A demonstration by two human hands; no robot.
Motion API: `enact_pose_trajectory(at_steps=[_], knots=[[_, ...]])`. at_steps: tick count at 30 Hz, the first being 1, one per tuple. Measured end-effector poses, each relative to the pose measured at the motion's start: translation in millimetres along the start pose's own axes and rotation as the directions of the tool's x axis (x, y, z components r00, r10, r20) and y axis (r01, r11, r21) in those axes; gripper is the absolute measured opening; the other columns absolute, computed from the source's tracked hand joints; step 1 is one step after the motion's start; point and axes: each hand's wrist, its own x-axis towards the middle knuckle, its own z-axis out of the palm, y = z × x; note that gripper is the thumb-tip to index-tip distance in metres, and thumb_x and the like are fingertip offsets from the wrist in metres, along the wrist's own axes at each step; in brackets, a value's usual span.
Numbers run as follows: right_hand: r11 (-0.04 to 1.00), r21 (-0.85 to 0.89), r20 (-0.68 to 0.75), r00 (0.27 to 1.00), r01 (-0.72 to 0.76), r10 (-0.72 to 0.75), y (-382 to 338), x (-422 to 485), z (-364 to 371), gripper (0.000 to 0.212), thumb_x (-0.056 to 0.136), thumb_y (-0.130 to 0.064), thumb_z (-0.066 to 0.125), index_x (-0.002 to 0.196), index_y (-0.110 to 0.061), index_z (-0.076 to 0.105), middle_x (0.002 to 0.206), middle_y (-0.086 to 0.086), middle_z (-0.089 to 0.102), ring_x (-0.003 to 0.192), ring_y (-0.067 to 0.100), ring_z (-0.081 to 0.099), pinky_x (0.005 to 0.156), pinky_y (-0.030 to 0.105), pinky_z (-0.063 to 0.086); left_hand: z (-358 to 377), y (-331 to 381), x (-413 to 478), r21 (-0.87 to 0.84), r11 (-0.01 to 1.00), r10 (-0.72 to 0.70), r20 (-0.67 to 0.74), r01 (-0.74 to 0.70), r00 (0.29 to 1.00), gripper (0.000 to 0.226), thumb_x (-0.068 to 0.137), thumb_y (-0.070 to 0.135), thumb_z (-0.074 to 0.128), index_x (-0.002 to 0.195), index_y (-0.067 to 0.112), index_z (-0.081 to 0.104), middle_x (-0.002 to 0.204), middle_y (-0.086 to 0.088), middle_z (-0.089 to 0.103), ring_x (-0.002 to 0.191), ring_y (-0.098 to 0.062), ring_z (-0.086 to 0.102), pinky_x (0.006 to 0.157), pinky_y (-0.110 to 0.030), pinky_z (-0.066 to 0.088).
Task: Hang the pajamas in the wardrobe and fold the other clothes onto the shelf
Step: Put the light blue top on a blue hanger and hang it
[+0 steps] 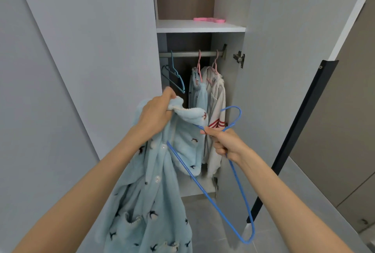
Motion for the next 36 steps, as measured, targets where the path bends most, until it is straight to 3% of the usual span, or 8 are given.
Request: enact_pose_trajectory(at_steps=[10, 16, 21, 24, 28, 32, 34, 36], knots=[[0.984, 0.096, -0.126, 0.982, 0.153, -0.141, -5.3, -1.9, 35.4, 0.045, 0.091, -0.004, 0.053, 0.058, -0.021, 0.029, 0.041, -0.009, 0.024, 0.034, 0.004, 0.017, 0.033, 0.017, 0.016, 0.2, 10.0, -33.8, -0.298, 0.954, 0.052, 0.101, -0.019, 0.993, 0.015, 0.090, 0.008, 0.046, 0.097, 0.020, 0.041, 0.072, -0.001, 0.056, 0.063, -0.017, 0.055, 0.058, -0.039, 0.044], [0.959, -0.008, -0.078, 0.956, 0.282, -0.282, -19.5, -9.1, 14.2, 0.048, 0.092, -0.012, 0.054, 0.057, -0.024, 0.024, 0.043, -0.012, 0.022, 0.042, 0.006, 0.015, 0.038, 0.017, 0.015, 6.0, -10.1, -50.9, 0.038, 0.999, -0.003, 0.308, -0.010, 0.951, 0.047, 0.080, 0.049, 0.066, 0.113, 0.020, 0.046, 0.105, 0.002, 0.044, 0.090, -0.014, 0.045, 0.075, -0.031, 0.043], [0.941, -0.178, -0.021, 0.955, 0.288, -0.297, -22.5, -16.1, 7.3, 0.052, 0.089, -0.014, 0.060, 0.052, -0.022, 0.025, 0.045, -0.009, 0.021, 0.043, 0.008, 0.015, 0.040, 0.018, 0.015, -9.8, -5.0, -33.7, 0.113, 0.972, 0.209, -0.008, -0.207, 0.978, 0.076, 0.070, 0.072, 0.052, 0.118, 0.013, 0.048, 0.109, -0.005, 0.040, 0.097, -0.016, 0.035, 0.092, -0.036, 0.037], [0.938, -0.189, -0.003, 0.955, 0.292, -0.298, -22.5, -18.4, 4.1, 0.050, 0.087, -0.009, 0.060, 0.052, -0.021, 0.026, 0.044, -0.008, 0.023, 0.043, 0.008, 0.016, 0.040, 0.018, 0.015, -13.5, -0.7, -17.8, 0.350, 0.871, 0.342, 0.068, -0.344, 0.937, 0.061, 0.082, 0.060, 0.046, 0.125, 0.017, 0.053, 0.113, -0.007, 0.053, 0.111, -0.024, 0.047, 0.113, -0.049, 0.012], [0.915, -0.209, 0.006, 0.936, 0.346, -0.353, -26.6, -20.4, -0.8, 0.049, 0.086, -0.010, 0.062, 0.048, -0.021, 0.033, 0.044, -0.005, 0.025, 0.043, 0.008, 0.019, 0.044, 0.019, 0.020, -1.5, 10.2, -17.2, 0.249, 0.891, 0.307, 0.287, -0.380, 0.908, 0.040, 0.097, 0.047, 0.029, 0.107, 0.018, 0.054, 0.094, 0.002, 0.057, 0.092, -0.018, 0.055, 0.076, -0.029, 0.040], [0.748, -0.393, -0.046, 0.801, 0.535, -0.597, -32.9, -17.6, -9.3, 0.012, 0.088, -0.021, 0.067, 0.079, -0.026, 0.073, 0.071, 0.006, 0.065, 0.062, 0.004, 0.048, 0.065, 0.025, 0.038, 6.4, 10.9, -22.0, 0.134, 0.955, 0.250, 0.119, -0.265, 0.961, 0.025, 0.099, 0.042, 0.033, 0.084, 0.023, 0.040, 0.081, 0.006, 0.051, 0.077, -0.016, 0.052, 0.061, -0.032, 0.036], [0.575, -0.619, -0.116, 0.661, 0.535, -0.741, -26.4, -12.0, -14.2, 0.019, 0.086, -0.027, 0.067, 0.104, -0.022, 0.068, 0.095, -0.009, 0.061, 0.088, 0.001, 0.047, 0.079, 0.018, 0.034, 4.6, 7.8, -21.5, 0.114, 0.981, 0.152, 0.042, -0.156, 0.987, 0.028, 0.098, 0.043, 0.034, 0.083, 0.021, 0.042, 0.080, 0.007, 0.051, 0.073, -0.014, 0.049, 0.060, -0.031, 0.033], [0.562, -0.615, -0.281, 0.512, 0.553, -0.812, -12.2, -16.1, -11.0, 0.018, 0.085, -0.038, 0.063, 0.093, -0.022, 0.061, 0.092, -0.012, 0.054, 0.090, 0.007, 0.044, 0.077, 0.012, 0.034, 0.0, -0.1, -20.4, 0.113, 0.989, 0.098, -0.007, -0.096, 0.995, 0.029, 0.098, 0.044, 0.035, 0.084, 0.021, 0.045, 0.080, 0.009, 0.053, 0.073, -0.013, 0.047, 0.060, -0.031, 0.033]])
